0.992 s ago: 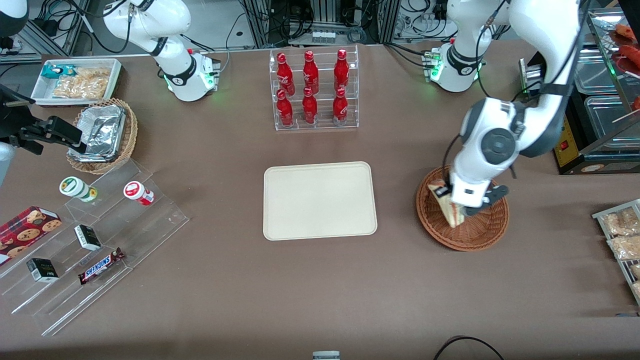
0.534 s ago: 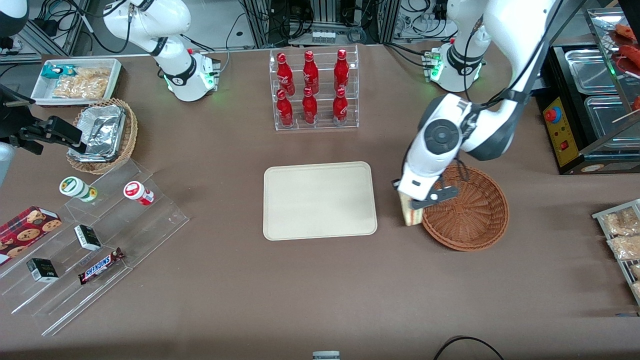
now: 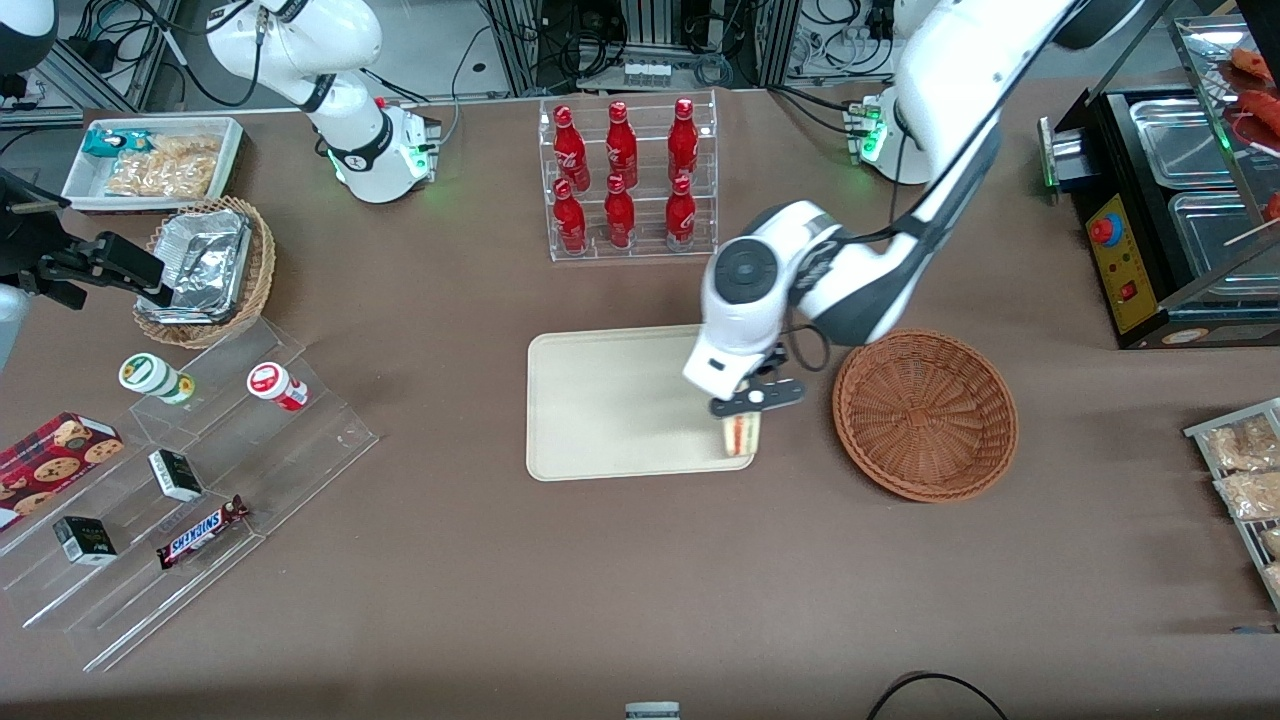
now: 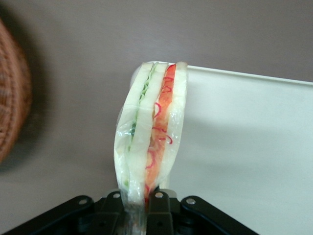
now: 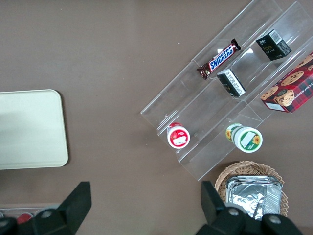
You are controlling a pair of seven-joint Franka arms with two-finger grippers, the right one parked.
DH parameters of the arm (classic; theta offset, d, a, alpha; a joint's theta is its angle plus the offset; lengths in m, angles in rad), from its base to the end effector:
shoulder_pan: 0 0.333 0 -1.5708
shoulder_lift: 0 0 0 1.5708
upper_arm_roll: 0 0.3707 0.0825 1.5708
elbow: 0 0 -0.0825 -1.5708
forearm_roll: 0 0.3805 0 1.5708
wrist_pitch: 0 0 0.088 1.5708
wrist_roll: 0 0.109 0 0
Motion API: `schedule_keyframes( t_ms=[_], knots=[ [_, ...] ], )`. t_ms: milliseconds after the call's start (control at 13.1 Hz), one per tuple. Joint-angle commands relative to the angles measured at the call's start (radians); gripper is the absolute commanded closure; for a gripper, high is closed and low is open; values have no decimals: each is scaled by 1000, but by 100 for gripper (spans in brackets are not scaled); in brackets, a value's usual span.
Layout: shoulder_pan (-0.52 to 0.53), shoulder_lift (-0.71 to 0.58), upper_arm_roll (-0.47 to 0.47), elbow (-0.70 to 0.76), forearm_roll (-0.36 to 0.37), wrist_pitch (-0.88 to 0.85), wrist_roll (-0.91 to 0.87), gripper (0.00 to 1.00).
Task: Place sandwich from basket to tray
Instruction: 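Carry the sandwich with the left gripper over the cream tray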
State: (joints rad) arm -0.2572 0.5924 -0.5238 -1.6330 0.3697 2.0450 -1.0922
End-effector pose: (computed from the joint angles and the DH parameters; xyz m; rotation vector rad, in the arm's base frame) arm 0.5477 -0.4318 0.3469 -3.0377 -0.2847 0.0381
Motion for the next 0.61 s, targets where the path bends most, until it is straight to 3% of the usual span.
schedule_keyframes(
  t_ms=[0, 534],
  knots=[
    [-68, 96, -1, 148, 28, -60, -52, 99],
    [-152, 213, -9, 272, 12, -49, -166, 99]
  ],
)
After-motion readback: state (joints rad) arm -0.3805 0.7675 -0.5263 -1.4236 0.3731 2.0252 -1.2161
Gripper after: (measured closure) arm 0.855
